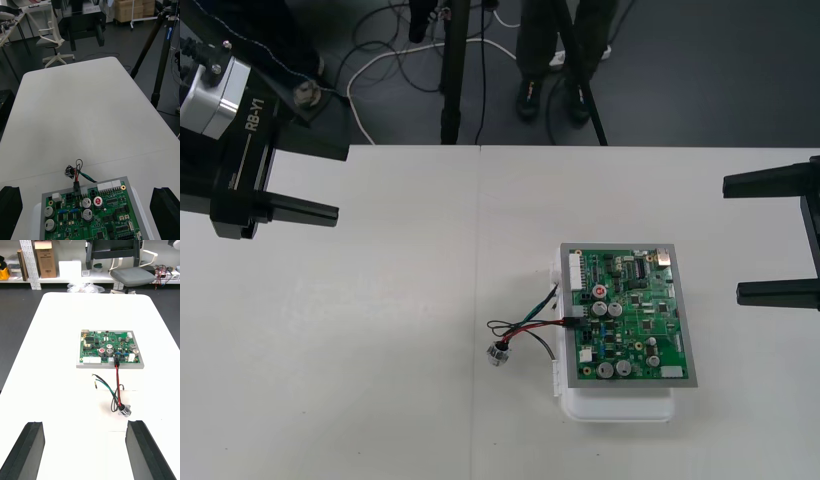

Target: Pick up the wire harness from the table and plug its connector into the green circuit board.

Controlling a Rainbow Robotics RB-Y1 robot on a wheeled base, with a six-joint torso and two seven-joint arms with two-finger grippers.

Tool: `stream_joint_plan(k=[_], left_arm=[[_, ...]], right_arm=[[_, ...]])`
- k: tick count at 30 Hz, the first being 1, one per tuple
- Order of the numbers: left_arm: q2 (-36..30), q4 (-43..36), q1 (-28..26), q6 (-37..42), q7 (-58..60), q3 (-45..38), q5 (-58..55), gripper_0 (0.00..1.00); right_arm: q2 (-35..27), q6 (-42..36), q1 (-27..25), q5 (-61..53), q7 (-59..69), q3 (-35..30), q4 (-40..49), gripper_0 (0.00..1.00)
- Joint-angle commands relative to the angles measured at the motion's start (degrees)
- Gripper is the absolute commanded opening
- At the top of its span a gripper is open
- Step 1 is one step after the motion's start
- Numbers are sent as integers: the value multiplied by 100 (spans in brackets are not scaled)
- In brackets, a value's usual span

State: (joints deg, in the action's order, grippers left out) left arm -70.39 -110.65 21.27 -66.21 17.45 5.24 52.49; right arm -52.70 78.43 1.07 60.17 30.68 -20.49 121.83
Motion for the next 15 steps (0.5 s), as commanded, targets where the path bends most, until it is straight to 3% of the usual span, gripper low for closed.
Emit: stream_joint_plan(k=[1, 15], left_arm=[[-238, -123, -97, -103, 311, -181, 34, 64], [-238, -123, -97, -103, 311, -181, 34, 63]], right_arm=[[-205, -29, 148, -76, 324, -166, 16, 100], [-205, -29, 148, -76, 324, -166, 16, 100]])
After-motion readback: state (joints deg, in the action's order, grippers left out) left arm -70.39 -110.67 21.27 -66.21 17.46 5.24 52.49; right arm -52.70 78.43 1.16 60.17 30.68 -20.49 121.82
